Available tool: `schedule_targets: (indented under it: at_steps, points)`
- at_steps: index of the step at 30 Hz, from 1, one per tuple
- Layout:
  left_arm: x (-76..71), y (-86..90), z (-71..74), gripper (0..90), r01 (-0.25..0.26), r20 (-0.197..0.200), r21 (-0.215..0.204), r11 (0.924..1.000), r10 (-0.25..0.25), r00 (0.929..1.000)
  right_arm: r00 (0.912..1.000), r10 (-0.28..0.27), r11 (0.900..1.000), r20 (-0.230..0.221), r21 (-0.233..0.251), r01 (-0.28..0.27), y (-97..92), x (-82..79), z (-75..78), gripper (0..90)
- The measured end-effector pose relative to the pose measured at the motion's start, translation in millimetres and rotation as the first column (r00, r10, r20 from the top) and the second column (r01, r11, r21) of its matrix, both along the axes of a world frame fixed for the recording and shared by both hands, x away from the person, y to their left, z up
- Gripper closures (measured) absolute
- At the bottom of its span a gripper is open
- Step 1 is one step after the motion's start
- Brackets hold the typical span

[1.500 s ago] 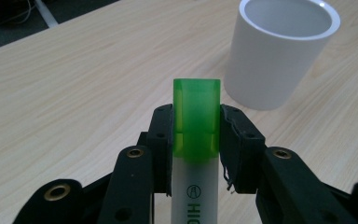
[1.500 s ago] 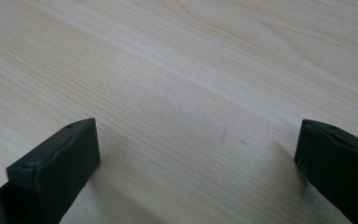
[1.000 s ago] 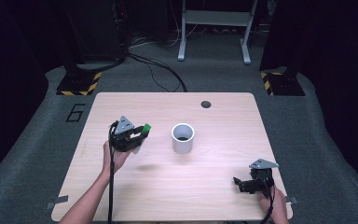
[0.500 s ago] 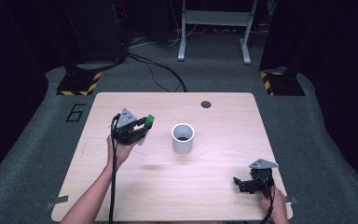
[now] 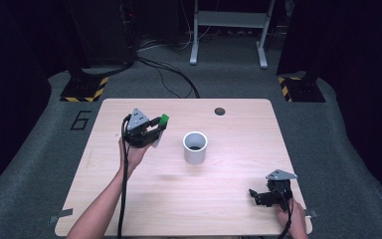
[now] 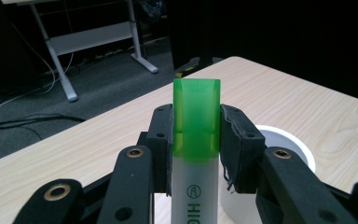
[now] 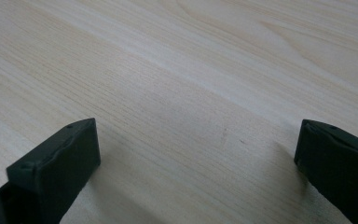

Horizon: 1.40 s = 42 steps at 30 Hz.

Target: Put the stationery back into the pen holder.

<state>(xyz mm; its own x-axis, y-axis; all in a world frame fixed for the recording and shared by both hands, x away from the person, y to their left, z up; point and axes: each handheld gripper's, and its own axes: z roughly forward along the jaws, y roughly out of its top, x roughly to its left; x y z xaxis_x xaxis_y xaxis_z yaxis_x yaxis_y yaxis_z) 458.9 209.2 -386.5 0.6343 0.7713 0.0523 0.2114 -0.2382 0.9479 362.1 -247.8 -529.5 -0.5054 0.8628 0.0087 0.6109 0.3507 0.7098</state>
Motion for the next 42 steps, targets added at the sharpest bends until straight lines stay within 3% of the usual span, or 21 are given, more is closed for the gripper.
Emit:
schedule_targets:
  at_steps: [9,12,17,18,23,38,39,42]
  points:
    - [5.8,-12.9,5.7,67.0,0.006,0.013,-0.011,0.9999,-0.006,0.9999,1.0000,0.001,1.0000,0.000,0.000,-0.001,-0.1,0.0,0.0,0.0]
    - [8.9,-18.0,6.2,67.0,0.001,0.037,-0.027,0.9996,0.000,0.9993,1.0000,0.001,1.0000,0.000,0.000,-0.001,-0.1,0.0,0.0,0.0]
    - [9.9,-23.7,9.1,67.0,0.005,0.044,-0.032,0.9995,-0.004,0.9990,1.0000,0.000,1.0000,0.000,0.000,0.000,0.0,0.0,0.0,0.0]
    - [10.6,-26.5,9.3,67.0,0.002,0.062,-0.044,0.9990,0.000,0.9981,1.0000,0.001,1.0000,0.000,0.000,-0.001,0.0,0.0,0.0,0.0]
    - [12.9,-33.9,11.3,67.0,0.012,0.069,-0.050,0.9987,-0.009,0.9976,1.0000,0.000,1.0000,0.000,0.000,0.000,0.0,0.0,0.0,0.0]
    - [17.6,-52.1,6.9,66.9,0.022,0.107,-0.097,0.9950,-0.011,0.9942,1.0000,0.000,1.0000,0.000,0.000,0.000,0.0,0.0,0.0,0.0]
    - [18.7,-56.1,5.1,67.0,0.020,0.116,-0.115,0.9931,-0.007,0.9932,1.0000,0.000,1.0000,0.000,0.000,0.000,0.0,0.0,0.0,0.0]
    - [19.3,-58.6,4.5,67.0,0.032,0.116,-0.110,0.9934,-0.019,0.9931,1.0000,0.001,1.0000,0.001,-0.001,-0.001,-0.1,0.1,0.0,0.0]
